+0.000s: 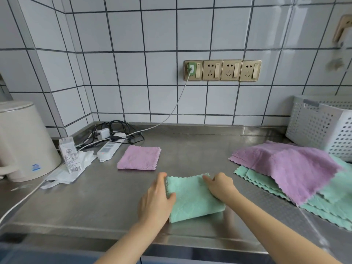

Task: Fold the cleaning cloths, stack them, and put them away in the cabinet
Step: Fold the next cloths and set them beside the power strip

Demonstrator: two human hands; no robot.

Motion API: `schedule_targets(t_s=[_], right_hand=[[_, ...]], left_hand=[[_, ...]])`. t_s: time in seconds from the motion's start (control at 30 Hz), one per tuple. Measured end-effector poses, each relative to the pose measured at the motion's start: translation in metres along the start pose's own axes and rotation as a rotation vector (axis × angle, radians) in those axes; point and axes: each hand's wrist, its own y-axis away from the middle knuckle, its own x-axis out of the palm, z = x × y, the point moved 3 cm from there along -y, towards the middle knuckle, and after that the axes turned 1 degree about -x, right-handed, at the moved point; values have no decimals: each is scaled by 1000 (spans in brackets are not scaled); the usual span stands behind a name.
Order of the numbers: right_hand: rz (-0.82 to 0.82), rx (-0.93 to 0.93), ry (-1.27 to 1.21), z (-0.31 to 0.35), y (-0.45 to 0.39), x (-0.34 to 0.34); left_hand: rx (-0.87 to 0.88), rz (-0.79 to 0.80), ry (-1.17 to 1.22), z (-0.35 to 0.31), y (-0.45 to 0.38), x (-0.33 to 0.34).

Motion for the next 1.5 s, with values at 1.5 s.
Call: schedule_targets(t_s=[1.5], right_hand=[[133, -343, -679, 134, -32, 30]], left_hand=[[-238, -80, 1074, 63, -157, -73]])
